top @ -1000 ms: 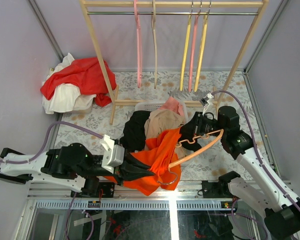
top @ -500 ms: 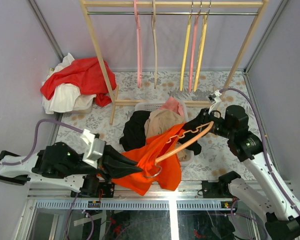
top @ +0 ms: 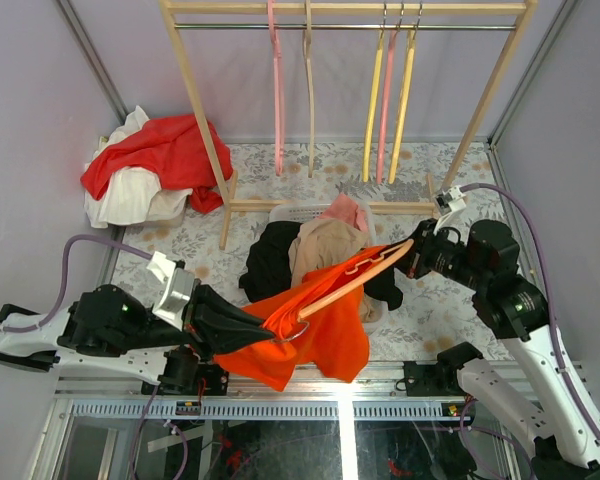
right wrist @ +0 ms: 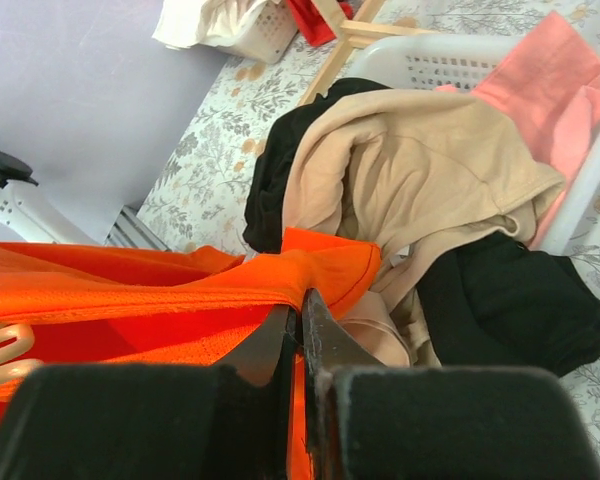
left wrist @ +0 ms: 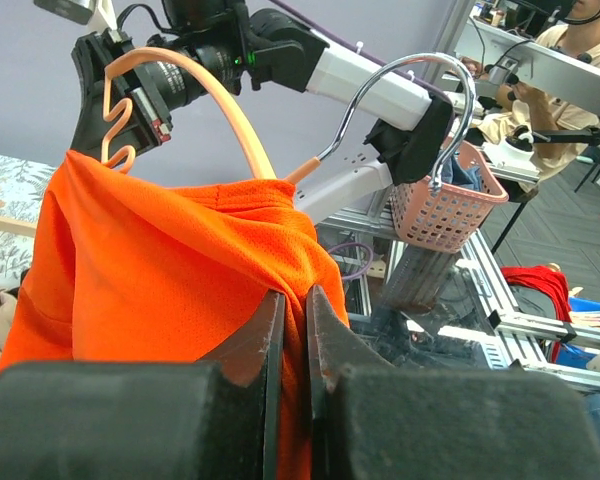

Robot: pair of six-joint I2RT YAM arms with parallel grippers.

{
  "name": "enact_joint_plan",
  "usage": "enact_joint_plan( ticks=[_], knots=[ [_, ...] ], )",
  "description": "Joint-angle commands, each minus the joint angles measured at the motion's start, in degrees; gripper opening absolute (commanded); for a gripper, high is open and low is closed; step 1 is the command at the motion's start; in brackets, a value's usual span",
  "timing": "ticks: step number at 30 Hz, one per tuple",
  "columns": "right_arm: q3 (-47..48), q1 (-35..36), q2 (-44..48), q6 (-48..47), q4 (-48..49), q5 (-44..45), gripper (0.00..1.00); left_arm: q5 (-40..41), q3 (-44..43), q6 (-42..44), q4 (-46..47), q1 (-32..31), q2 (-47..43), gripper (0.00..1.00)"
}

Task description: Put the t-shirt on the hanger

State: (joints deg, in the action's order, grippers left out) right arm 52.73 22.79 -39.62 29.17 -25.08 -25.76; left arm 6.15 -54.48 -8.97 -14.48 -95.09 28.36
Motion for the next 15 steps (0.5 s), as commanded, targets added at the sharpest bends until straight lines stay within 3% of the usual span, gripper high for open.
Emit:
enact_joint_plan(
  ticks=[1,8,15],
  knots=[
    [4.0,-1.0,-0.3,-3.7,-5.3,12.2,0.00,-1.0,-3.7,-1.1,6.3,-14.7,-1.1,0.00],
    [14.1,-1.0,-0.3,-8.8,-18.7,21.3,0.00,1.7,-2.4,-3.5,3.5,-14.6,-3.3,0.00],
    [18.1,-0.9,0.3,-10.8,-24.4,28.2,0.00,3.3,-2.0,-5.4,1.6,-14.7,-4.0,0.00]
  ],
)
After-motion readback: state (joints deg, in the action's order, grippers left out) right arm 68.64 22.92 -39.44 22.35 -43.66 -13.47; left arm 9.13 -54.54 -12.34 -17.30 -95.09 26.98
